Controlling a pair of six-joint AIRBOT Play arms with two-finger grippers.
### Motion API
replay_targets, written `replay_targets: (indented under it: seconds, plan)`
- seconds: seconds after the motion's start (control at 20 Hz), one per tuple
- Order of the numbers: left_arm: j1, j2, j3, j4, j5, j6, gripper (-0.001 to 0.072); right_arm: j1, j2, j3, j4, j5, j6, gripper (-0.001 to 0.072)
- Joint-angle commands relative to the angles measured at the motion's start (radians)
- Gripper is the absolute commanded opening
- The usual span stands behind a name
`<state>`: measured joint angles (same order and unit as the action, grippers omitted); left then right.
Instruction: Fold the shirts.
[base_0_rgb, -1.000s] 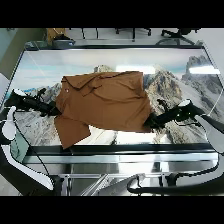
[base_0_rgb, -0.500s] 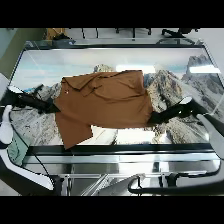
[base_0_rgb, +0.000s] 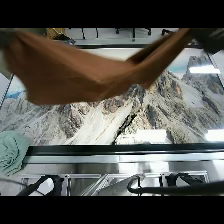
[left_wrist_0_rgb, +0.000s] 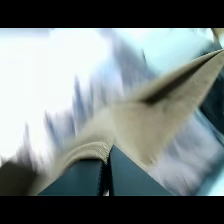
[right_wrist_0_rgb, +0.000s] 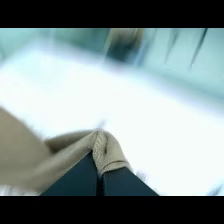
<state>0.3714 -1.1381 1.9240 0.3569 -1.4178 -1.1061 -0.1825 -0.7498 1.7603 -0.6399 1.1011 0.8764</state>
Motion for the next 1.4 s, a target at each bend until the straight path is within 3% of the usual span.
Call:
replay_targets:
  seconds: [0.0, 0.15, 0.3, 0.4, 0.6, 0.9, 1.15, 1.35]
  plan:
    - [0.056, 0.21, 0.137, -0.026, 0.217, -0.06, 0.0021, -0.003, 0.113, 0.161, -0.071, -0.171, -0.029, 0.0013]
    - [0.222, 0.315, 0.137, 0.02, 0.277, -0.134, 0.0019, -0.003, 0.118, 0.231, -0.156, -0.208, -0.029, 0.0012]
    - [0.4, 0.367, -0.005, 0.022, 0.152, -0.169, 0.0019, -0.003, 0.068, 0.232, -0.18, -0.176, -0.028, 0.0013]
    - [0.441, 0.344, -0.142, -0.054, 0.078, -0.125, 0.0019, -0.003, -0.012, 0.219, -0.179, -0.097, -0.01, 0.0012]
    - [0.209, 0.172, -0.327, -0.044, 0.069, -0.031, 0.002, -0.003, -0.241, 0.138, -0.089, 0.057, -0.005, 0.0012]
    - [-0.175, -0.328, -0.404, 0.288, 0.238, -0.019, 0.0021, -0.003, -0.594, -0.049, -0.056, 0.084, -0.017, 0.0013]
    - [-0.205, -0.766, -0.208, 0.298, 0.319, -0.071, 0.0021, -0.006, -0.882, -0.036, -0.053, -0.069, -0.024, 0.0012]
    - [-0.192, -0.912, 0.029, 0.311, 0.337, -0.141, 0.002, -0.053, -1.015, 0.116, 0.105, -0.064, -0.013, 0.001]
